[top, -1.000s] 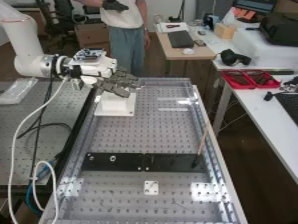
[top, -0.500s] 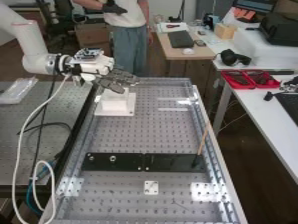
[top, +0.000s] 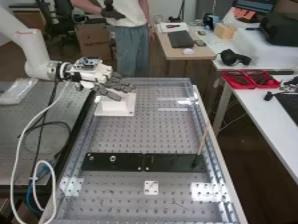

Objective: Grab the bearing and place it in the white container

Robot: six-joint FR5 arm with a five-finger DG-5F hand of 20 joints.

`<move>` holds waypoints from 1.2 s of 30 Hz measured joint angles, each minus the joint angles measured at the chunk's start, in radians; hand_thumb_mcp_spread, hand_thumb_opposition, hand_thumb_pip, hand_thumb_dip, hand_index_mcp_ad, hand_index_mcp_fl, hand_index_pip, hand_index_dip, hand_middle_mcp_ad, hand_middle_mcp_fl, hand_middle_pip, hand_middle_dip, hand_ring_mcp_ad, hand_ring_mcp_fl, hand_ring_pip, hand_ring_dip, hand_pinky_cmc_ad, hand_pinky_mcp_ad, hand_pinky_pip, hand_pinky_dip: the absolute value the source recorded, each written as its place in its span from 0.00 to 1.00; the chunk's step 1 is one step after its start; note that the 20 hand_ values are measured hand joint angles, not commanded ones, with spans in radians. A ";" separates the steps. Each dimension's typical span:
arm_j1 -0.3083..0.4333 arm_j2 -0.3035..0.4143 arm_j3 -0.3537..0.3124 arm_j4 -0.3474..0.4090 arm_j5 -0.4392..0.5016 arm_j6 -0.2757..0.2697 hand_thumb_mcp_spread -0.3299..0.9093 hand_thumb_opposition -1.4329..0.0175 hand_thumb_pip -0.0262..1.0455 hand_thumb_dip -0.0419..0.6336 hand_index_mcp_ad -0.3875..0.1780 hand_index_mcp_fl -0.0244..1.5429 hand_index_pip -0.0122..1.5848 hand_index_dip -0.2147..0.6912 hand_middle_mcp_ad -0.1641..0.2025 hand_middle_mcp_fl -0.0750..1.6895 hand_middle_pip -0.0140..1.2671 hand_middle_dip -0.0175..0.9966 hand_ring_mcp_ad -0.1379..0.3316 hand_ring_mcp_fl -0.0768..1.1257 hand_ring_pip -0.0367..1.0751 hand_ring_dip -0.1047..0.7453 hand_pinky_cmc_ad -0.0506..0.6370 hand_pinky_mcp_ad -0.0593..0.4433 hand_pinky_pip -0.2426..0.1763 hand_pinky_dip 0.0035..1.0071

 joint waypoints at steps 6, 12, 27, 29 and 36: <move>0.006 -0.031 0.000 -0.007 0.005 0.033 0.65 0.40 0.50 0.48 0.54 0.20 0.89 0.49 0.61 0.11 0.12 0.22 0.52 0.06 0.12 0.21 0.53 0.58 0.55 0.17; -0.004 -0.046 0.019 -0.101 -0.016 0.110 0.63 0.41 0.54 0.48 0.54 0.10 0.84 0.47 0.61 0.10 0.11 0.22 0.53 0.06 0.12 0.21 0.53 0.61 0.55 0.17; -0.065 0.031 0.029 -0.146 -0.070 0.045 0.57 0.44 0.62 0.48 0.54 0.02 0.78 0.46 0.61 0.04 0.11 0.22 0.54 0.06 0.12 0.21 0.56 0.62 0.43 0.20; -0.085 0.056 0.032 -0.148 -0.087 0.018 0.57 0.44 0.62 0.48 0.54 0.02 0.78 0.46 0.61 0.04 0.11 0.22 0.54 0.06 0.11 0.21 0.56 0.62 0.43 0.20; -0.226 0.157 0.085 -0.201 -0.236 -0.050 0.57 0.44 0.62 0.48 0.54 0.02 0.77 0.46 0.61 0.04 0.11 0.22 0.54 0.06 0.11 0.21 0.56 0.64 0.43 0.20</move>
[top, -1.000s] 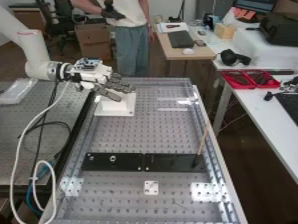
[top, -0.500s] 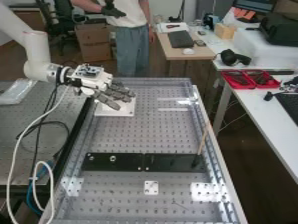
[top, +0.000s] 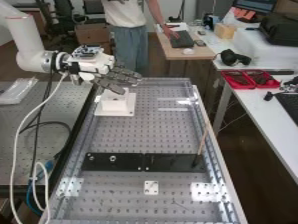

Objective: Grab the bearing and place it in the white container

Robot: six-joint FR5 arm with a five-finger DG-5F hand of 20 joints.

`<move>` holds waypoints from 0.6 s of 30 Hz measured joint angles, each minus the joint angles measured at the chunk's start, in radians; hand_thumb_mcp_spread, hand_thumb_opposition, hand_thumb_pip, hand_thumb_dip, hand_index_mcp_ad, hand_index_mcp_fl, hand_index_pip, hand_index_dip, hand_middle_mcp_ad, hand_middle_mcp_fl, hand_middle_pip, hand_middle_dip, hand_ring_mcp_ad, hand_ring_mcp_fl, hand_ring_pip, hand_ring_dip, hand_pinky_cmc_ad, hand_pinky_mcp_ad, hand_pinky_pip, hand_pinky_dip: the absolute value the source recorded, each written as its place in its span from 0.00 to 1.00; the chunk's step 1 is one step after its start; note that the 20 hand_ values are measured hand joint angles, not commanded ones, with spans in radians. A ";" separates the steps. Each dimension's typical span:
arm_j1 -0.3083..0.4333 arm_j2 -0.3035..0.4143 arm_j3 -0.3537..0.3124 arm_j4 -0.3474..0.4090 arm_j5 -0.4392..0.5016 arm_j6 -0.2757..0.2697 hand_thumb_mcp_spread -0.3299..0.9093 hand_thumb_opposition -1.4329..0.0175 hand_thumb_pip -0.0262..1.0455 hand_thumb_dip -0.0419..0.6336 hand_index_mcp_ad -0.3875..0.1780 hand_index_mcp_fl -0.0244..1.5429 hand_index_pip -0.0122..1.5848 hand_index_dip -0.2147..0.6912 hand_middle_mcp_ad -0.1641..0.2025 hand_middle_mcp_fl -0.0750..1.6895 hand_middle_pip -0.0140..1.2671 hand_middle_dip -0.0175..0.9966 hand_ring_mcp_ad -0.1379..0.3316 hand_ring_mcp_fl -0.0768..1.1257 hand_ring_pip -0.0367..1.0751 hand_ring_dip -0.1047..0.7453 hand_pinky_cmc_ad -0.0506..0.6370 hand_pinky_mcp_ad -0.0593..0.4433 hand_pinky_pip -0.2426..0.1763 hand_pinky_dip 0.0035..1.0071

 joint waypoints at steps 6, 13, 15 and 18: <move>-0.124 0.029 0.071 -0.057 -0.160 -0.044 0.57 0.44 0.62 0.49 0.54 0.02 0.77 0.46 0.61 0.04 0.11 0.22 0.54 0.06 0.11 0.21 0.55 0.64 0.43 0.20; -0.258 0.026 0.175 -0.125 -0.359 -0.088 0.57 0.44 0.62 0.48 0.53 0.02 0.77 0.46 0.60 0.04 0.11 0.22 0.54 0.06 0.11 0.21 0.57 0.64 0.43 0.20; -0.283 0.022 0.192 -0.138 -0.397 -0.091 0.57 0.44 0.62 0.48 0.54 0.02 0.77 0.46 0.61 0.04 0.11 0.22 0.54 0.06 0.11 0.21 0.57 0.65 0.43 0.20; -0.318 0.013 0.215 -0.151 -0.449 -0.092 0.57 0.44 0.62 0.48 0.54 0.02 0.77 0.46 0.61 0.04 0.11 0.22 0.54 0.06 0.11 0.21 0.57 0.65 0.43 0.20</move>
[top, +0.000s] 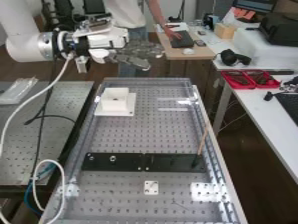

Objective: Grab the bearing and place it in the white container

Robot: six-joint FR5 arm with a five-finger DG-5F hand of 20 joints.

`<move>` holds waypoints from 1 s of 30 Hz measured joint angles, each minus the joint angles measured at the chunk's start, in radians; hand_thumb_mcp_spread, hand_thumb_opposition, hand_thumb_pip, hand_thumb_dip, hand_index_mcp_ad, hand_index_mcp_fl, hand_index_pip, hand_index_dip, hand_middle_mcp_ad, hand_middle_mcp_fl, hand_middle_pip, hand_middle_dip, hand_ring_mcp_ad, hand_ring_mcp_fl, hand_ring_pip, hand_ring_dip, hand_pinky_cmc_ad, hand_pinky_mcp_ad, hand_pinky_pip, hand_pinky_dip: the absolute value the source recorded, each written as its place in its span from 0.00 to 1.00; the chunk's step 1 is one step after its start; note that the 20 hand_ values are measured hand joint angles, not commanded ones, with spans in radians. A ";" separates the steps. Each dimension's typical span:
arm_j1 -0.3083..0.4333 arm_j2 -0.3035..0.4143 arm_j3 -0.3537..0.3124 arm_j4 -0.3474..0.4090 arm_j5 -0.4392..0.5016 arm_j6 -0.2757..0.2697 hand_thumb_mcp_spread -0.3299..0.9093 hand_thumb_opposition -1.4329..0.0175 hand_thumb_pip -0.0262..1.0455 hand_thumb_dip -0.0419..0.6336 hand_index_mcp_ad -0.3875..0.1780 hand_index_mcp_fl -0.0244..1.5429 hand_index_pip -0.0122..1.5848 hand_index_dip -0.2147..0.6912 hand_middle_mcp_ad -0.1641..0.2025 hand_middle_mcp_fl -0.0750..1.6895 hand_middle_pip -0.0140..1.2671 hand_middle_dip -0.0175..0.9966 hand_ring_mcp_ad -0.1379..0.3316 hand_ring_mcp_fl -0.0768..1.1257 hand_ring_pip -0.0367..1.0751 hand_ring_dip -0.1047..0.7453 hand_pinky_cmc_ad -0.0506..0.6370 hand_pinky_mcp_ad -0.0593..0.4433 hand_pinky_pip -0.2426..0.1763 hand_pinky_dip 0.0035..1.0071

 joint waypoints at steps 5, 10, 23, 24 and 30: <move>-0.047 -0.010 0.032 -0.021 -0.063 0.004 0.57 0.44 0.62 0.48 0.54 0.02 0.77 0.46 0.61 0.04 0.11 0.22 0.54 0.06 0.11 0.21 0.57 0.65 0.43 0.20; -0.084 -0.008 0.060 -0.038 -0.114 0.002 0.57 0.44 0.62 0.49 0.54 0.02 0.75 0.46 0.61 0.04 0.11 0.22 0.54 0.06 0.11 0.21 0.57 0.64 0.43 0.20; -0.114 -0.001 0.091 -0.066 -0.164 -0.024 0.55 0.44 0.62 0.49 0.54 0.02 0.74 0.46 0.61 0.04 0.11 0.22 0.54 0.06 0.11 0.21 0.57 0.65 0.43 0.20; -0.115 -0.002 0.093 -0.067 -0.166 -0.024 0.55 0.44 0.61 0.49 0.54 0.02 0.75 0.46 0.61 0.05 0.11 0.22 0.54 0.06 0.11 0.21 0.57 0.65 0.43 0.20; -0.131 -0.014 0.110 -0.080 -0.193 -0.019 0.55 0.45 0.59 0.48 0.54 0.02 0.65 0.46 0.61 0.04 0.11 0.22 0.54 0.06 0.11 0.21 0.57 0.65 0.43 0.20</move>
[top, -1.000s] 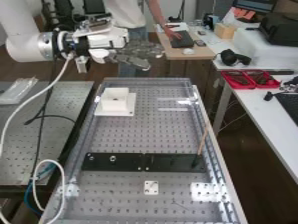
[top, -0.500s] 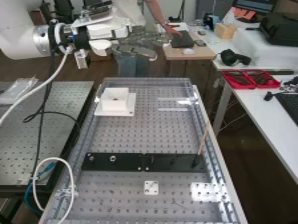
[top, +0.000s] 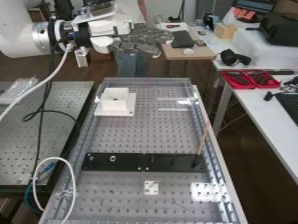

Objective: Grab the bearing and place it in the white container

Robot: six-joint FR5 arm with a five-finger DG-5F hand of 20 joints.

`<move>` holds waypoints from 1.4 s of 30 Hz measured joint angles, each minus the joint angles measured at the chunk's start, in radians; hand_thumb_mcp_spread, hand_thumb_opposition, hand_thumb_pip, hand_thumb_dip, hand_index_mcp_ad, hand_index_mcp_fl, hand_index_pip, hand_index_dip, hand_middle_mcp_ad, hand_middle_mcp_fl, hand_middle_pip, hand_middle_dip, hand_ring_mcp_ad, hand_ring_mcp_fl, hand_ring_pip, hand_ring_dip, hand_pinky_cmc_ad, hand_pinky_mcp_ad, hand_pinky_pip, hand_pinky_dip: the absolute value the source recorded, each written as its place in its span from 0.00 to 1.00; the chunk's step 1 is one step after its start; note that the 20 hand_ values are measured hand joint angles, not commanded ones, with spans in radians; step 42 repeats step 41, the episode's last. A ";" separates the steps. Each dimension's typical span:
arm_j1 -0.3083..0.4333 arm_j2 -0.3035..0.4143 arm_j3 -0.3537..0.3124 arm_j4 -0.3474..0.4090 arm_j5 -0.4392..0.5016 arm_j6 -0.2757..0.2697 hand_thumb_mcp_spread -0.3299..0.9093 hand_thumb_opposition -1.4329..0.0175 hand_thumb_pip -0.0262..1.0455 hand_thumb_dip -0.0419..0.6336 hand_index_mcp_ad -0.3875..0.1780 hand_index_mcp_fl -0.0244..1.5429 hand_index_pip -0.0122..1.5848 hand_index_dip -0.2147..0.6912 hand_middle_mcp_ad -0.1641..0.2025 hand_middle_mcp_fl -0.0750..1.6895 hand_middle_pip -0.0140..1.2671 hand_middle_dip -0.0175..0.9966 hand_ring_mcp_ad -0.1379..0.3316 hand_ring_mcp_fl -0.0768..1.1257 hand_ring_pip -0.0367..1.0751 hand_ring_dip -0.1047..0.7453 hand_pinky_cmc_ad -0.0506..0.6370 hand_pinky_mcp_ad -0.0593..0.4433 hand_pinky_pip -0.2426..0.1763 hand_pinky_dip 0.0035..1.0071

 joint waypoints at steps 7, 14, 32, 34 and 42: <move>-0.005 -0.008 0.010 -0.008 -0.018 0.010 0.55 0.46 0.57 0.46 0.54 0.04 0.41 0.46 0.61 0.05 0.11 0.22 0.54 0.06 0.11 0.21 0.57 0.65 0.42 0.20; -0.005 -0.013 0.015 -0.026 -0.028 0.032 0.55 0.47 0.54 0.46 0.56 0.13 0.16 0.46 0.61 0.04 0.11 0.22 0.54 0.06 0.11 0.21 0.57 0.68 0.42 0.20; -0.027 -0.016 0.032 -0.059 -0.068 0.039 0.52 0.50 0.45 0.30 0.57 0.13 0.08 0.42 0.61 0.05 0.11 0.22 0.54 0.06 0.11 0.21 0.60 0.70 0.43 0.22; -0.030 -0.019 0.035 -0.062 -0.075 0.039 0.52 0.50 0.45 0.30 0.57 0.13 0.07 0.42 0.61 0.05 0.11 0.22 0.54 0.06 0.11 0.21 0.60 0.70 0.43 0.22; -0.039 -0.024 0.045 -0.071 -0.090 0.028 0.52 0.50 0.45 0.30 0.57 0.13 0.07 0.42 0.61 0.06 0.11 0.22 0.54 0.06 0.11 0.21 0.62 0.71 0.42 0.23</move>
